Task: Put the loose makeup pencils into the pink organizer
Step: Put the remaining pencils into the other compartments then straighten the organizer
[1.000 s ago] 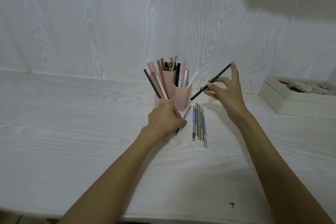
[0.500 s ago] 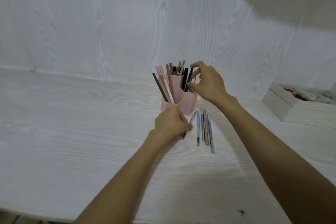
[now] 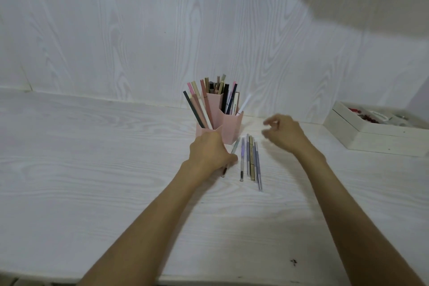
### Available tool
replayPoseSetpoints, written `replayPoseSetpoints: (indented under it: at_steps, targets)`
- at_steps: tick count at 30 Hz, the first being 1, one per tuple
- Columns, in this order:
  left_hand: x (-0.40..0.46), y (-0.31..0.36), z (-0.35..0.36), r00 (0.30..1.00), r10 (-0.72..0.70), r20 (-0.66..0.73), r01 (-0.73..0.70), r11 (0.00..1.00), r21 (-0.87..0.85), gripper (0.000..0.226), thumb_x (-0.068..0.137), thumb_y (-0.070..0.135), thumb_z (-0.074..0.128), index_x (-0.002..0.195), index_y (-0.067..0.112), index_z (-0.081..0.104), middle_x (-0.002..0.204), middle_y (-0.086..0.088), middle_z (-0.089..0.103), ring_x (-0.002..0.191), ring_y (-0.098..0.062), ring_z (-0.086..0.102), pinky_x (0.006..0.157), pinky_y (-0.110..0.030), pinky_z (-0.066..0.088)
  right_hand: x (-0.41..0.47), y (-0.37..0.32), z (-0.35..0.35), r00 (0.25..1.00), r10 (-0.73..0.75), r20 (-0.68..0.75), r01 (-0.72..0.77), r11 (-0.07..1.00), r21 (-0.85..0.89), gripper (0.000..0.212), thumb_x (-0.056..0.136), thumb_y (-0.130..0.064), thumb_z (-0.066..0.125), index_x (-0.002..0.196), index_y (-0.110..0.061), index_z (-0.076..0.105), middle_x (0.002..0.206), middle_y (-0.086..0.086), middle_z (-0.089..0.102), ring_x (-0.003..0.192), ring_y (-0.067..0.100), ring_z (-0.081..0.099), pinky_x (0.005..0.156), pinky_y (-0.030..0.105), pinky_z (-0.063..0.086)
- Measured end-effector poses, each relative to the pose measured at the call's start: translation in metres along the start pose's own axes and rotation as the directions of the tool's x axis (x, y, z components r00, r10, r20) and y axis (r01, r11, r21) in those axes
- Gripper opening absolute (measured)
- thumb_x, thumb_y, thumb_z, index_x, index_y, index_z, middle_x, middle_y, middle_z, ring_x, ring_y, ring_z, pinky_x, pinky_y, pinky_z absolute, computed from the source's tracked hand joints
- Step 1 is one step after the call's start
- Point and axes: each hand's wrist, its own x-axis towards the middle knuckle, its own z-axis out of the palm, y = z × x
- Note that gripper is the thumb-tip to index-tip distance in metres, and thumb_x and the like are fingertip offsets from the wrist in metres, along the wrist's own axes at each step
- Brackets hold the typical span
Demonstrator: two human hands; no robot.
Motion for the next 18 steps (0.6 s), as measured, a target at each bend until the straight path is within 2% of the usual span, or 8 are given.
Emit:
replayPoseSetpoints:
  at_steps: [2,4,6,8,10,13,16,18]
  targets:
    - [0.003,0.005,-0.005,0.998,0.007,0.062,-0.011,0.998,0.063,0.033,0.071,0.040,0.076,0.078,0.015,0.056,0.069,0.000,0.059,0.073,-0.023,0.060,0.059,-0.028,0.047,-0.010,0.018,0.015,0.992,0.060,0.115,-0.057,0.998,-0.034,0.032,0.086,-0.027,0.064,0.116,-0.017,0.060,0.107,0.009,0.067,0.109,0.025,0.059,0.093,0.033,0.044]
    - [0.010,0.012,-0.012,0.988,-0.002,0.153,-0.025,0.985,0.172,0.038,0.073,0.042,0.074,0.088,0.016,0.051,0.070,0.002,0.054,0.075,-0.022,0.054,0.053,-0.026,0.039,-0.014,0.026,0.025,0.989,0.065,0.130,-0.064,0.998,-0.009,0.037,0.085,-0.034,0.064,0.118,-0.018,0.060,0.097,0.003,0.064,0.103,0.024,0.059,0.088,0.032,0.044]
    - [0.016,0.023,-0.019,0.970,-0.035,0.240,-0.032,0.963,0.267,0.035,0.075,0.042,0.072,0.084,0.015,0.052,0.068,0.003,0.050,0.075,-0.021,0.053,0.051,-0.025,0.037,-0.013,0.029,0.028,0.990,0.051,0.130,-0.051,0.999,0.000,0.040,0.085,-0.037,0.063,0.121,-0.019,0.060,0.089,-0.002,0.058,0.095,0.021,0.059,0.083,0.032,0.043]
    - [0.020,0.035,-0.023,0.948,-0.076,0.310,-0.037,0.938,0.344,0.033,0.078,0.042,0.070,0.076,0.015,0.051,0.067,0.003,0.050,0.076,-0.021,0.054,0.058,-0.025,0.041,-0.011,0.030,0.030,0.987,0.034,0.155,-0.032,0.999,-0.017,0.043,0.087,-0.036,0.061,0.126,-0.018,0.059,0.078,-0.006,0.054,0.089,0.019,0.056,0.080,0.032,0.042]
    - [0.023,0.046,-0.023,0.926,-0.104,0.363,-0.052,0.917,0.396,0.031,0.081,0.039,0.068,0.071,0.016,0.050,0.066,0.004,0.053,0.075,-0.019,0.057,0.067,-0.026,0.045,-0.009,0.029,0.032,0.985,0.031,0.170,-0.025,0.999,-0.040,0.046,0.088,-0.035,0.058,0.130,-0.015,0.055,0.074,-0.006,0.051,0.092,0.022,0.057,0.081,0.033,0.042]
    - [0.026,0.058,-0.025,0.894,-0.151,0.422,-0.041,0.910,0.413,0.025,0.084,0.030,0.066,0.068,0.016,0.053,0.063,0.006,0.058,0.067,-0.014,0.059,0.070,-0.024,0.049,-0.011,0.027,0.036,0.990,0.013,0.140,-0.003,0.998,-0.070,0.036,0.090,-0.032,0.055,0.119,-0.012,0.063,0.076,0.000,0.057,0.088,0.027,0.059,0.073,0.031,0.041]
    - [0.025,0.062,-0.032,0.873,-0.173,0.455,-0.002,0.934,0.358,0.020,0.085,0.020,0.064,0.068,0.013,0.055,0.061,0.004,0.060,0.048,-0.009,0.051,0.047,-0.017,0.042,-0.016,0.025,0.038,0.997,-0.019,0.074,0.029,0.990,-0.140,0.027,0.091,-0.030,0.051,0.101,-0.011,0.068,0.087,0.010,0.067,0.085,0.031,0.060,0.064,0.029,0.038]
    - [0.020,0.061,-0.039,0.862,-0.174,0.475,0.033,0.956,0.290,0.020,0.085,0.017,0.065,0.069,0.012,0.055,0.055,0.005,0.062,0.040,-0.005,0.051,0.039,-0.014,0.037,-0.016,0.025,0.039,0.996,-0.029,0.085,0.043,0.985,-0.167,0.027,0.092,-0.029,0.049,0.095,-0.008,0.066,0.087,0.011,0.065,0.084,0.031,0.060,0.063,0.030,0.038]
